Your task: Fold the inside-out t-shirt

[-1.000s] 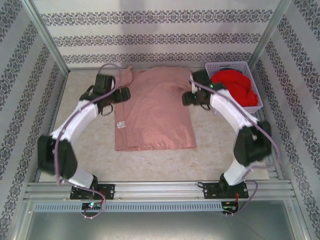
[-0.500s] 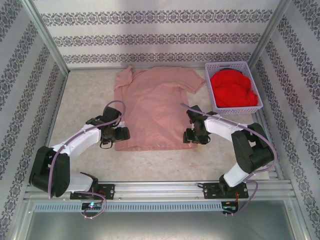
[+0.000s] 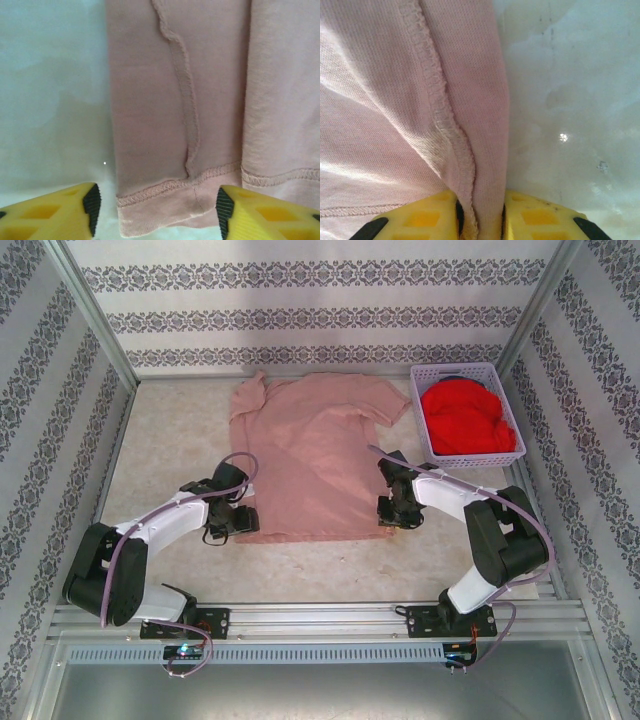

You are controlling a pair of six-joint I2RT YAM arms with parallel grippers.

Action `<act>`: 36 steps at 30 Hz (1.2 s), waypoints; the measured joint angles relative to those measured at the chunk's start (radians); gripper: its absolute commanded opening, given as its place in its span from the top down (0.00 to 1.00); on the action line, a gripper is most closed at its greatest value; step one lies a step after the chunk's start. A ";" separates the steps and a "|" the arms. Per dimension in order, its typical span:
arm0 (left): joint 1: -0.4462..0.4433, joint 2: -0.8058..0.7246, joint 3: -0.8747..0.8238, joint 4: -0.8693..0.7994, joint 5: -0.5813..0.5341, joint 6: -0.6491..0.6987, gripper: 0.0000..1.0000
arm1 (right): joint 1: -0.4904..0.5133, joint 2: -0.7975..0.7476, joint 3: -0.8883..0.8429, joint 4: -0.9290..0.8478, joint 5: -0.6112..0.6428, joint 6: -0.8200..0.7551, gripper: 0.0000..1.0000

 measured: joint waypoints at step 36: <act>-0.169 0.024 0.023 0.018 -0.155 0.066 0.82 | -0.035 -0.035 -0.029 0.019 -0.024 -0.016 1.00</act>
